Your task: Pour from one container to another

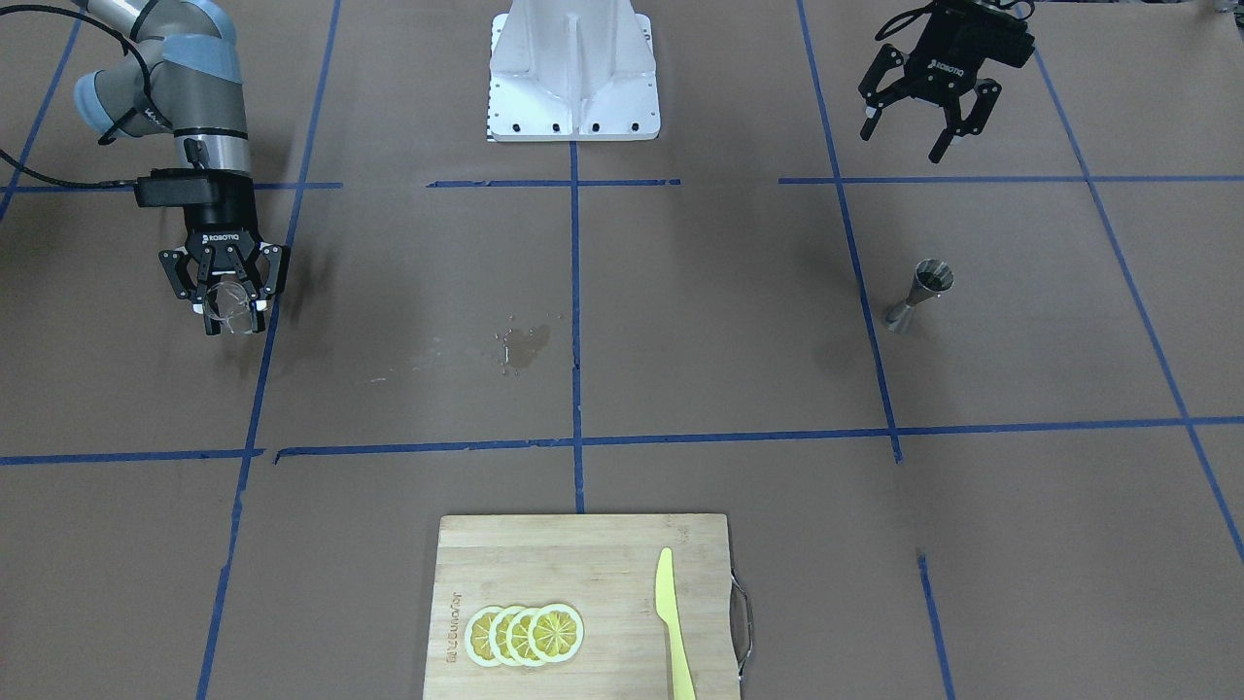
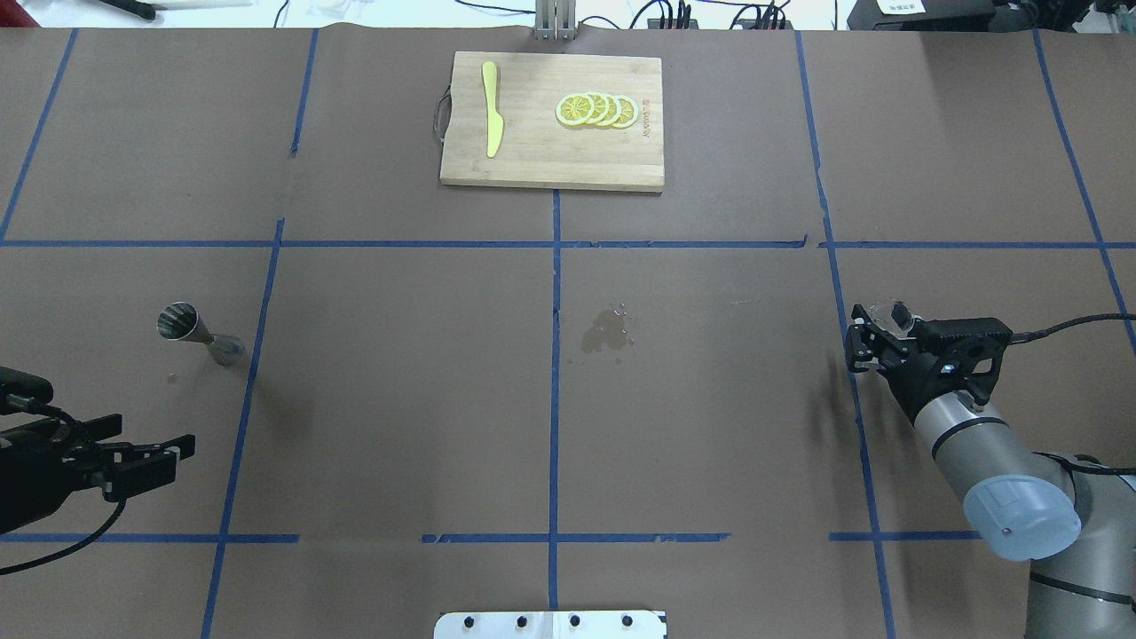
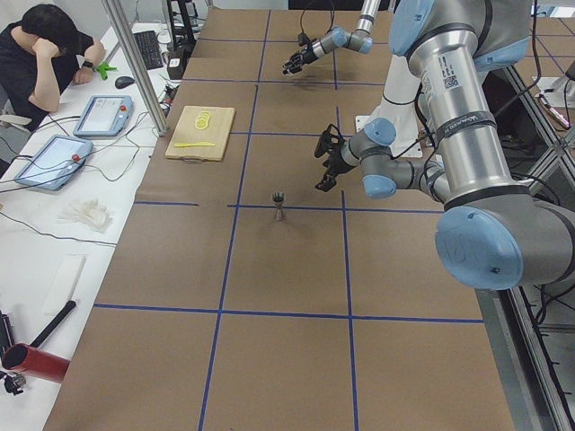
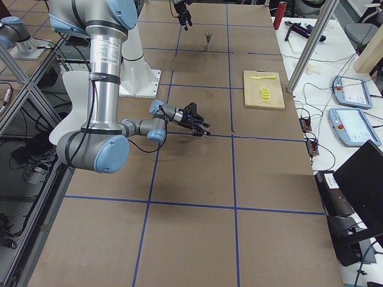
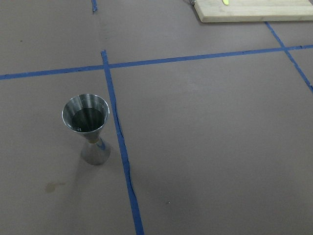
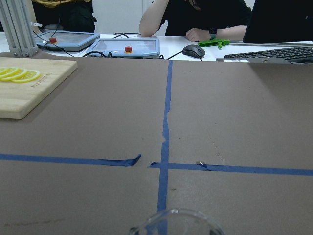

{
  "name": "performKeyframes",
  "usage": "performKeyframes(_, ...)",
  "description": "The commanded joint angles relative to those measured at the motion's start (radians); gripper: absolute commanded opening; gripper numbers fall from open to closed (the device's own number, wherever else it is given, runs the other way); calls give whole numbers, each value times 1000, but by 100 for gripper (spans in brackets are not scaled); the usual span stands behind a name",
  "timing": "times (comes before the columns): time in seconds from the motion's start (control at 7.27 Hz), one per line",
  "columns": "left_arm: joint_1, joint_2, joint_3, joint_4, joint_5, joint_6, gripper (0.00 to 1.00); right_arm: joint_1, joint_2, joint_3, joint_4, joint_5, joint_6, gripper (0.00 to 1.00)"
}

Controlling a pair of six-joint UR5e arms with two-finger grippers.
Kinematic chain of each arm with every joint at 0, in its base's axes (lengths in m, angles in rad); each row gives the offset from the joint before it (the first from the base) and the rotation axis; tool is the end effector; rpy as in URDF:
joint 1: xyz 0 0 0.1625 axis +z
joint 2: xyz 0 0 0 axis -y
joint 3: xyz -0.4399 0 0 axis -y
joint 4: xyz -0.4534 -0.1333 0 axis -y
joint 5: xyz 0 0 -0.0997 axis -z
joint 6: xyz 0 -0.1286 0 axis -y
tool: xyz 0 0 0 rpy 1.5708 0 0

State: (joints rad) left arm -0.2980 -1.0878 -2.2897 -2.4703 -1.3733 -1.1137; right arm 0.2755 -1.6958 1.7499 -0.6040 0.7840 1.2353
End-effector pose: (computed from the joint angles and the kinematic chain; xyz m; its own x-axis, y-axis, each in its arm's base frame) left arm 0.3291 -0.2669 0.4089 0.5639 0.2795 -0.7771 0.2330 0.8489 0.4744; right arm -0.4465 -0.3594 0.5369 0.7294 -0.0354 0.6832 -0.5644 0.5333 0.6301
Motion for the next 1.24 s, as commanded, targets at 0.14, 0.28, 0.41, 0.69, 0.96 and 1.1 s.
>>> performKeyframes(0.14,-122,-7,-42,70,-157,90,100,-30,-16,-3,0,0,6,21)
performKeyframes(0.28,-128,-10,-37,71,-161,94,100,-33,-42,-1,1,-3,6,35)
performKeyframes(0.41,-131,-11,-39,70,-164,97,100,-42,-48,-4,6,-26,6,40)
performKeyframes(0.69,-142,-17,-34,71,-176,98,100,-44,-50,-6,7,-29,6,64)
performKeyframes(0.96,-144,-20,-31,71,-176,98,100,-47,-50,-6,7,-43,6,81)
performKeyframes(1.1,-145,-20,-31,71,-176,98,100,-47,-50,-6,9,-45,7,83)
